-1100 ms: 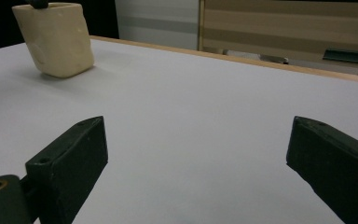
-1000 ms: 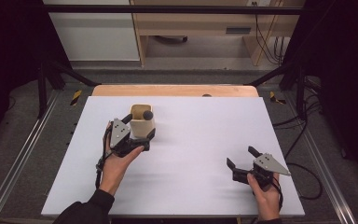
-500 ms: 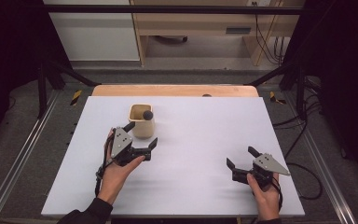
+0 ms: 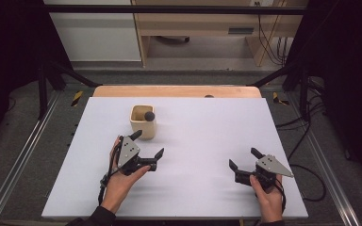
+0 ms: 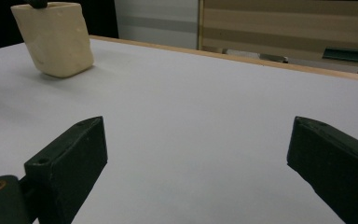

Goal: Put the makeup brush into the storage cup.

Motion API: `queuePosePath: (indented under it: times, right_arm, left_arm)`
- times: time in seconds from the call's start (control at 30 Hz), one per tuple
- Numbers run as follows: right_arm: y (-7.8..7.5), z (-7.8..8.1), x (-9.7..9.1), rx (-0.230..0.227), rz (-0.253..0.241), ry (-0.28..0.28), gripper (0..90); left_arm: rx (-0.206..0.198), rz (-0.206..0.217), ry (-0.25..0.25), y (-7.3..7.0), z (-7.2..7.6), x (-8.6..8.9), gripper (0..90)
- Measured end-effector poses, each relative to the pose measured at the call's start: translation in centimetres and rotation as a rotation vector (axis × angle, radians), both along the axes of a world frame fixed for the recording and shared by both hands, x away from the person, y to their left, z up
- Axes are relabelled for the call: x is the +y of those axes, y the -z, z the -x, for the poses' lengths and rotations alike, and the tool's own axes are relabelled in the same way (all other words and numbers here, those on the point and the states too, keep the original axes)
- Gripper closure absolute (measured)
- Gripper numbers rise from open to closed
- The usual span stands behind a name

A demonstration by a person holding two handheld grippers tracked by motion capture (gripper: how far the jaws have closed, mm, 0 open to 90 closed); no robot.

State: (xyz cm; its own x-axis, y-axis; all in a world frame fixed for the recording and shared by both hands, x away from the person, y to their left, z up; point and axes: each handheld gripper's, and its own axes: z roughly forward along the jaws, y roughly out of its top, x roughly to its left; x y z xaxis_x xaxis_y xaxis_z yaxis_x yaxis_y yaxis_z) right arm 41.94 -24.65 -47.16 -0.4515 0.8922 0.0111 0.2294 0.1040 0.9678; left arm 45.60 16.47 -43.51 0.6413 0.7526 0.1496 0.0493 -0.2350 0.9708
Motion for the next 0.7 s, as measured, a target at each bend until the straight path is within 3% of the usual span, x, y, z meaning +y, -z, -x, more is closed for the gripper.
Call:
queuePosePath:
  times: [0.7]
  right_arm:
    - [0.1,-0.1,0.0,0.004,-0.005,-0.003,5.1]
  left_arm:
    - [0.029,-0.015,0.039,1.1,1.5,0.5,2.3]
